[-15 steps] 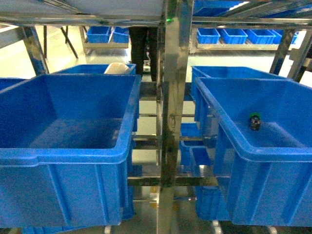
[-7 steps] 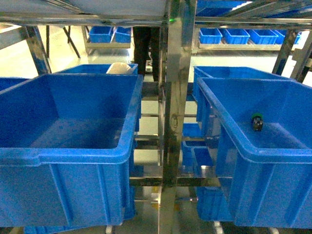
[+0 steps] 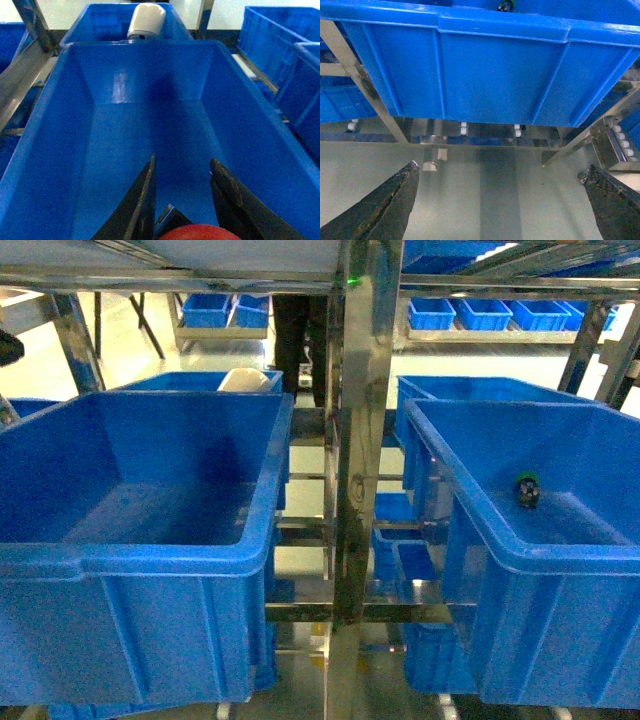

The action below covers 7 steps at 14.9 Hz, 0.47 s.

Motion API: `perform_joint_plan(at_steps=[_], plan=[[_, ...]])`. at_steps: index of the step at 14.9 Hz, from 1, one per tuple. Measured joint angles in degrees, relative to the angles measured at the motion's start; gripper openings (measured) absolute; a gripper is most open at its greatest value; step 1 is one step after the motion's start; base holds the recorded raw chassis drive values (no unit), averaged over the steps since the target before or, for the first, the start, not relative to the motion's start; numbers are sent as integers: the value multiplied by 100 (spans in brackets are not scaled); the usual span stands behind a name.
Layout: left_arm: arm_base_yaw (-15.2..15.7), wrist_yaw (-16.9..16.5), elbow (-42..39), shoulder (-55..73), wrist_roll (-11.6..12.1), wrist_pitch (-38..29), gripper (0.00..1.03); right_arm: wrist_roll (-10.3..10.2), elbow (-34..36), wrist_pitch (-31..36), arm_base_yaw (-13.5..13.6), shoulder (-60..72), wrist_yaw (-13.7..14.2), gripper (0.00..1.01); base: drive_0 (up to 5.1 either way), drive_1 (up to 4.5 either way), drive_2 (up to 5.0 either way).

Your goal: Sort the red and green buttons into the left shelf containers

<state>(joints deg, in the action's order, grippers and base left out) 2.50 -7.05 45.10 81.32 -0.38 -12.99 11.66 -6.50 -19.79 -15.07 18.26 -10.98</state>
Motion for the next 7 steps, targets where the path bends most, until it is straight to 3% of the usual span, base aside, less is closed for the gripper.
perform_joint_plan(at_steps=[2, 7], plan=[[9, 22, 149, 498, 195, -46, 30, 0, 0, 0, 0, 0, 0, 98, 0, 0, 0], [184, -46, 894, 1779, 236, 177, 30, 0, 0, -2, 0, 0, 0, 98, 0, 0, 0]])
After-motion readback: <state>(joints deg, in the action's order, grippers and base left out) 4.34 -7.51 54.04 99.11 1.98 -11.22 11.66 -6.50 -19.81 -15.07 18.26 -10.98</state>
